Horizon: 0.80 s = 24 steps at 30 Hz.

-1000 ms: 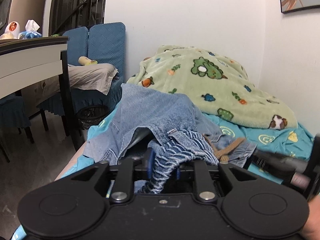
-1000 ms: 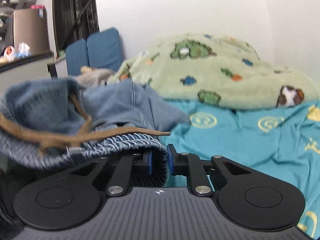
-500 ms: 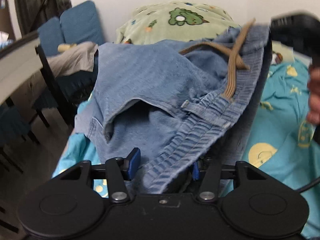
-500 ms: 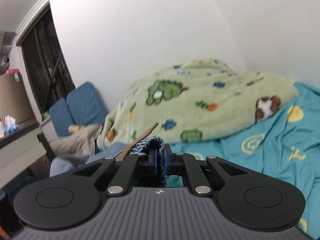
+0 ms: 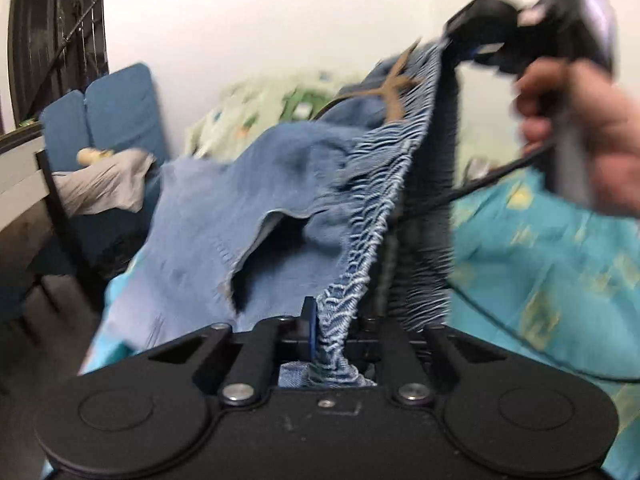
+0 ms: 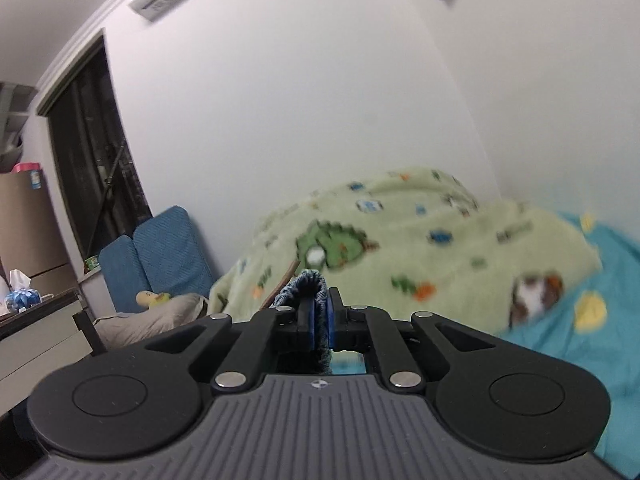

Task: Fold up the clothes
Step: 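Raise the jeans by the waistband with both grippers, lay them flat, open both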

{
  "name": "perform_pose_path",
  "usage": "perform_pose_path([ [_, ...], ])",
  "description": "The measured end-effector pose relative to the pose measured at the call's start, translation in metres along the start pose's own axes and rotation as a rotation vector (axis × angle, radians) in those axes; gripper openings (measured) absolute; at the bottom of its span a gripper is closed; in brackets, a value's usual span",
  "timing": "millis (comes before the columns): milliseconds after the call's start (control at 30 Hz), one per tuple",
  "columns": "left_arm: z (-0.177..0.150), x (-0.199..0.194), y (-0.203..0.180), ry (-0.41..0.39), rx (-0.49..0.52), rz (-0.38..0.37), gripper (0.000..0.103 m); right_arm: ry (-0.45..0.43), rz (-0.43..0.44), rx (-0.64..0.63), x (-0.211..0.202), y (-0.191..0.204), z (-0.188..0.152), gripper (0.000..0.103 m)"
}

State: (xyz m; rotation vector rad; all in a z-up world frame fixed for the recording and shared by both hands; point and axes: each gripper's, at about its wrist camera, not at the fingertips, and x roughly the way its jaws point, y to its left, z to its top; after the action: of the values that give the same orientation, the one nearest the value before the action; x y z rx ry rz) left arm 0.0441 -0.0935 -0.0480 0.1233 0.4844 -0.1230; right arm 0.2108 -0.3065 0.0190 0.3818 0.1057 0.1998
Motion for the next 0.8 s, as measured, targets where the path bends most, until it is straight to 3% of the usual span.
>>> perform_pose_path([
  [167,0.032,0.032,-0.046,-0.036,-0.098,-0.169,0.009,0.02,0.005,-0.087,0.03,-0.019,0.051,0.005],
  [367,0.05,0.106,-0.134,-0.049,-0.072,-0.317,0.009,0.044,-0.088,-0.159,0.061,-0.102,0.078,0.005],
  [567,0.031,0.184,-0.203,0.015,-0.091,-0.446,0.008,0.139,-0.245,-0.165,0.103,-0.214,0.041,0.005],
  [700,0.018,0.215,-0.219,0.073,-0.102,-0.468,0.008,0.233,-0.299,-0.159,0.124,-0.27,-0.008,0.005],
  [800,0.014,0.217,-0.216,0.075,-0.11,-0.475,0.009,0.229,-0.296,-0.096,0.124,-0.295,-0.025,0.009],
])
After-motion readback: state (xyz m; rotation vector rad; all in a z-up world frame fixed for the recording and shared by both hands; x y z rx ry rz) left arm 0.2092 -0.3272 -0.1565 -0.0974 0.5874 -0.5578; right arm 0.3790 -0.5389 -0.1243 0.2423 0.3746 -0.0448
